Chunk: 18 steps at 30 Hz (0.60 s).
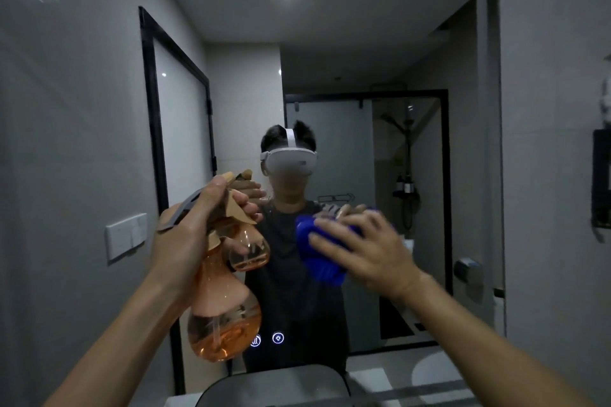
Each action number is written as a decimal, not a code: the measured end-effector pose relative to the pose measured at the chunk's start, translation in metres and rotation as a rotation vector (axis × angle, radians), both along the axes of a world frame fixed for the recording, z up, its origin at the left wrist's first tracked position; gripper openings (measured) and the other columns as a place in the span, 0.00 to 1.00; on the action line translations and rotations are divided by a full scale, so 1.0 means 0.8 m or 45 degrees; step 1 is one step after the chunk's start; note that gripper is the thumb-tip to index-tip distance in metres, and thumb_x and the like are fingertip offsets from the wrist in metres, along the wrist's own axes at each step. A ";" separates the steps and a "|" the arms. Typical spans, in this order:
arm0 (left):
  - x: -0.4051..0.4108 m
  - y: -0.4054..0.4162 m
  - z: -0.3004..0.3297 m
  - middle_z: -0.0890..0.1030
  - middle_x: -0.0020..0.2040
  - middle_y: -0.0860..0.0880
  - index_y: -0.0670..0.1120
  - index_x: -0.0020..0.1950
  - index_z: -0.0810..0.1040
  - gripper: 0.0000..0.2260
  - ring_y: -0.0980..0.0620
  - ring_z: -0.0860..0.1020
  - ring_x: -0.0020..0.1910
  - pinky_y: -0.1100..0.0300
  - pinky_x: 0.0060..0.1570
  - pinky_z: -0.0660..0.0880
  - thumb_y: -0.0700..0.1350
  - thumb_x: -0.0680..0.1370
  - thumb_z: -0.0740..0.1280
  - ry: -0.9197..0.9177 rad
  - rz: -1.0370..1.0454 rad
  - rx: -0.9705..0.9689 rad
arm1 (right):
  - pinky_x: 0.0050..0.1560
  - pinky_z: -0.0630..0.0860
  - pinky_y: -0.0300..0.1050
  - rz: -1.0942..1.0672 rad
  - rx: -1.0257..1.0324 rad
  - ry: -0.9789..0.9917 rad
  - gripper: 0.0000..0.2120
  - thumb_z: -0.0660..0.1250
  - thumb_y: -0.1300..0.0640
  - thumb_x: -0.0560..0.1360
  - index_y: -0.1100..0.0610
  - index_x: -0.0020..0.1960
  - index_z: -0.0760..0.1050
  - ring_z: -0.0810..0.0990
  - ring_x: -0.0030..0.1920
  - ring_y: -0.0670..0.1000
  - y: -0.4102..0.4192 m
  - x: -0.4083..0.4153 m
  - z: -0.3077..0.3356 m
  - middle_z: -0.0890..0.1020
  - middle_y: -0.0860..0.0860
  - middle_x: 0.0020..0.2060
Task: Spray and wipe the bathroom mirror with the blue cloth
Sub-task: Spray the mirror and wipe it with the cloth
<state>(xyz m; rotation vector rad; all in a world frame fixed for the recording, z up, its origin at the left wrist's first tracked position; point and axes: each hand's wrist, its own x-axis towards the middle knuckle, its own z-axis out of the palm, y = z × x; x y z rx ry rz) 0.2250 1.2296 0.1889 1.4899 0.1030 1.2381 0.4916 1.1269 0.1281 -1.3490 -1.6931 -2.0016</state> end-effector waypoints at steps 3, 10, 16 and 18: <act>-0.006 0.005 0.003 0.86 0.45 0.42 0.44 0.44 0.83 0.16 0.46 0.85 0.45 0.54 0.41 0.77 0.55 0.77 0.64 0.007 0.039 0.020 | 0.51 0.71 0.56 -0.118 0.280 0.264 0.35 0.72 0.52 0.68 0.53 0.72 0.67 0.73 0.53 0.61 -0.019 0.030 0.066 0.70 0.54 0.70; -0.036 0.025 0.011 0.86 0.44 0.44 0.48 0.42 0.85 0.14 0.45 0.85 0.47 0.52 0.41 0.76 0.55 0.77 0.64 0.021 0.120 0.114 | 0.59 0.66 0.57 -0.205 0.870 1.116 0.35 0.57 0.59 0.71 0.51 0.78 0.58 0.70 0.60 0.63 0.010 -0.036 0.203 0.67 0.56 0.71; -0.058 0.043 0.003 0.86 0.43 0.43 0.42 0.45 0.82 0.16 0.46 0.85 0.44 0.56 0.30 0.80 0.53 0.78 0.63 0.029 0.126 0.090 | 0.58 0.65 0.56 -0.163 0.630 0.789 0.32 0.62 0.53 0.73 0.51 0.77 0.62 0.69 0.59 0.59 0.056 -0.072 0.132 0.69 0.53 0.71; -0.061 0.045 -0.002 0.86 0.43 0.42 0.40 0.47 0.82 0.16 0.47 0.85 0.43 0.58 0.28 0.80 0.53 0.78 0.64 0.029 0.104 0.046 | 0.56 0.65 0.55 -0.184 0.509 0.587 0.33 0.68 0.52 0.71 0.53 0.75 0.66 0.69 0.58 0.59 0.059 -0.066 0.092 0.71 0.54 0.71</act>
